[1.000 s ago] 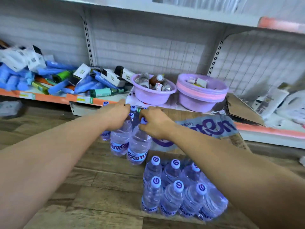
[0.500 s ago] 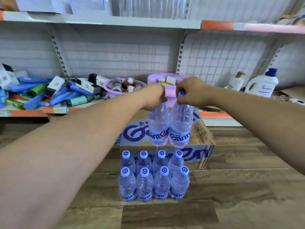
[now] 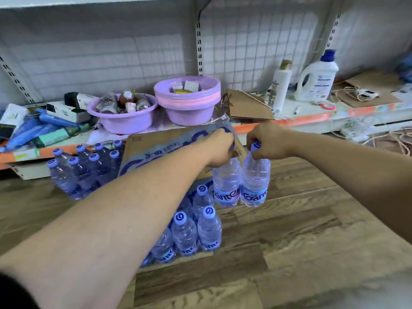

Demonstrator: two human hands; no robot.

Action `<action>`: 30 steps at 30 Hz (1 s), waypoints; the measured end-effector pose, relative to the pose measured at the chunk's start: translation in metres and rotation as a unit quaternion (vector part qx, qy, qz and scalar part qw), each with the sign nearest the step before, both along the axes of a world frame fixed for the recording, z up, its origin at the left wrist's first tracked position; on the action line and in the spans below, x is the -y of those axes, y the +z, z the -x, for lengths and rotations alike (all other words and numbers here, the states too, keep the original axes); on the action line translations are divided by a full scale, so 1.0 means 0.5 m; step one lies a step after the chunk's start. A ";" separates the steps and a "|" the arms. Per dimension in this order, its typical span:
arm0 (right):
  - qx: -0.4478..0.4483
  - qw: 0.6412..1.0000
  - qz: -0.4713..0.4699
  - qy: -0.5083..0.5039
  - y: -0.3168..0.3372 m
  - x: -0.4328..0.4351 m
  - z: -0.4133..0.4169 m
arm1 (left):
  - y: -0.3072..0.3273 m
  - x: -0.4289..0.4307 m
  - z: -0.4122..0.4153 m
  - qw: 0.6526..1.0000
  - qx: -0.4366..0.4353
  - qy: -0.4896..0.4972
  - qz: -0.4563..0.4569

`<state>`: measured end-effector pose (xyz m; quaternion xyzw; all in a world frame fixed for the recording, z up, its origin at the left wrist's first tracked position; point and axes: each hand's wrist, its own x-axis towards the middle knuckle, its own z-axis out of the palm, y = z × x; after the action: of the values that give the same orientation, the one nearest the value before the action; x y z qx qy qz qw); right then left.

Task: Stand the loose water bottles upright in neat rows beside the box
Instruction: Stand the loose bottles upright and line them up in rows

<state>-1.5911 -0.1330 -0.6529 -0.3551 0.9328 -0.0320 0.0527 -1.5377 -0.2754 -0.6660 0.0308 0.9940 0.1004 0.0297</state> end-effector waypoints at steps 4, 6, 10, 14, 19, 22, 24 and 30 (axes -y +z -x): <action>0.016 1.000 -0.008 -0.001 -0.084 -0.015 0.029 | -0.086 -0.015 0.027 0.999 0.030 -0.012 0.010; 0.024 1.000 -0.003 -0.012 -0.130 -0.018 0.042 | -0.137 -0.018 0.039 0.999 0.036 -0.006 0.028; 0.025 1.000 -0.004 -0.017 -0.221 -0.014 0.062 | -0.217 -0.022 0.047 0.997 0.048 0.029 0.051; 0.038 0.999 -0.008 -0.014 -0.276 0.005 0.068 | -0.276 -0.020 0.057 0.996 0.067 0.055 0.036; 0.046 0.998 -0.003 -0.030 -0.322 0.006 0.082 | -0.306 -0.023 0.064 0.995 0.067 0.075 0.021; 0.046 0.999 -0.006 -0.025 -0.325 0.001 0.086 | -0.308 -0.022 0.069 0.995 0.067 0.075 0.017; 0.047 0.998 -0.029 -0.021 -0.321 -0.002 0.080 | -0.308 -0.022 0.068 0.995 0.067 0.063 0.028; -0.094 0.989 -0.115 -0.011 -0.294 0.020 0.037 | -0.277 0.007 0.045 0.997 -0.024 0.053 0.058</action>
<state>-1.6095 -0.1429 -0.8000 -0.3376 0.9351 0.1080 0.0050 -1.5600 -0.2790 -0.8045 -0.0209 0.9989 0.0428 0.0019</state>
